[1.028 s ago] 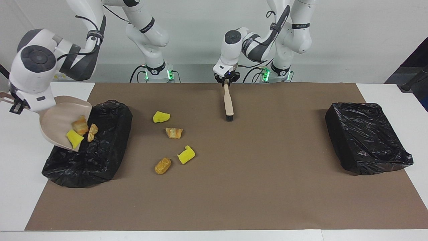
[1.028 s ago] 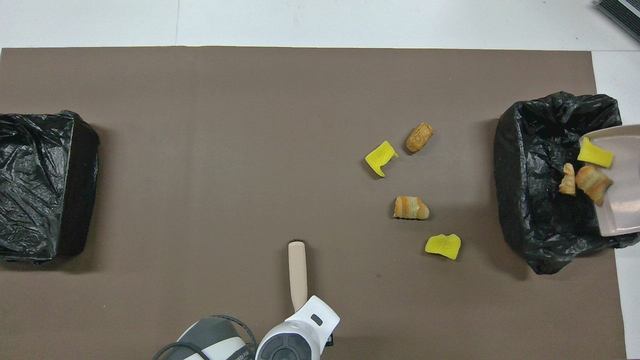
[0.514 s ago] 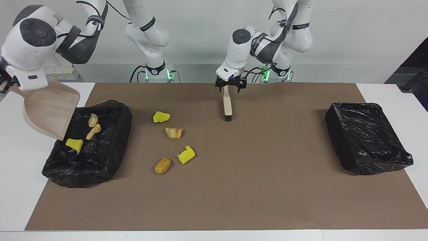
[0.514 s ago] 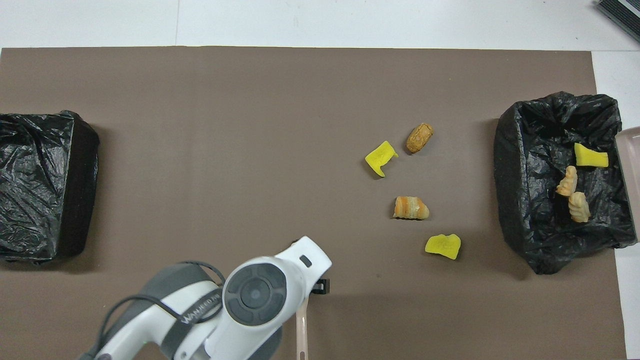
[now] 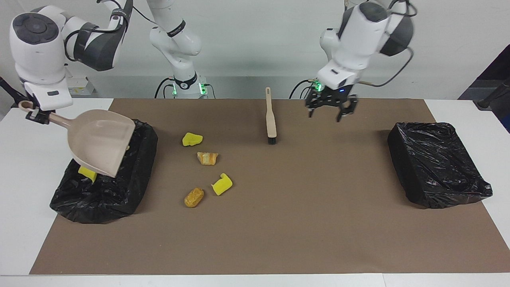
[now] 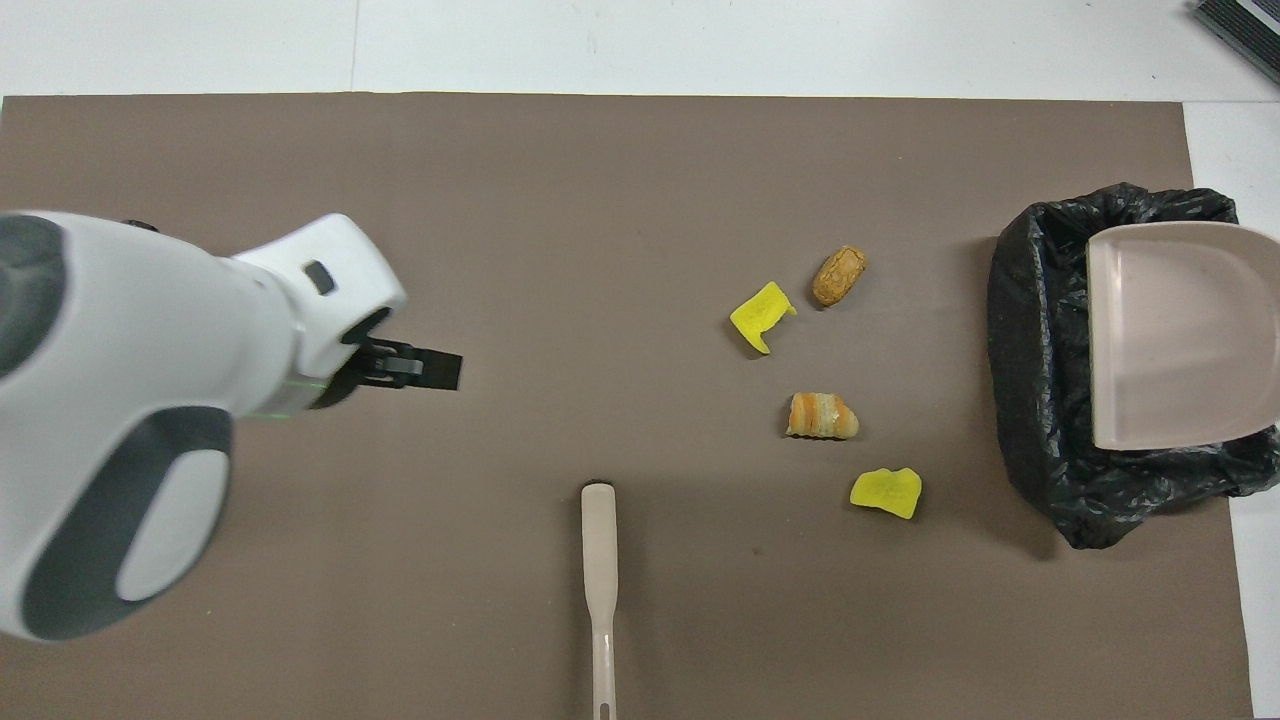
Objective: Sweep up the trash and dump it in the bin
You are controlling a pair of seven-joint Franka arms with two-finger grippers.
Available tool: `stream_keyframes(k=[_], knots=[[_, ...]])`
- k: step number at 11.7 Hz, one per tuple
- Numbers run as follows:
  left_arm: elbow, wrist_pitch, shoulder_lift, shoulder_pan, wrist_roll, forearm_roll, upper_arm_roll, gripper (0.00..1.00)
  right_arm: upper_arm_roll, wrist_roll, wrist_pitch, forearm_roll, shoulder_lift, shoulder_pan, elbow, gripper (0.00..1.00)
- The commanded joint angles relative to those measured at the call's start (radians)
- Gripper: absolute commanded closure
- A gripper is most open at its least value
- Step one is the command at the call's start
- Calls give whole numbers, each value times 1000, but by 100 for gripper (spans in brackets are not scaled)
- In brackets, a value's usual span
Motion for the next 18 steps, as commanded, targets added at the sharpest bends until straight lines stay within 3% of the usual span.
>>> stream_keyframes(k=[1,4,9,13,18], knots=[[158,-141,23,116,139,36,-12,0,5,156,-3,124,-21,47,-36,100],[282,-309,29,182,209,28,-4,0,5,422,-32,210,-23,147,-41,100],[399,-400,94,250,250,27,-4,0,5,880,-18,370,-10,254,-140,100],[388,-388,73,265,249,36,-4,0,5,1275,44,437,39,415,-147,100],[370,-390,56,272,239,33,0,0,4,1697,187,560,170,584,-99,100]])
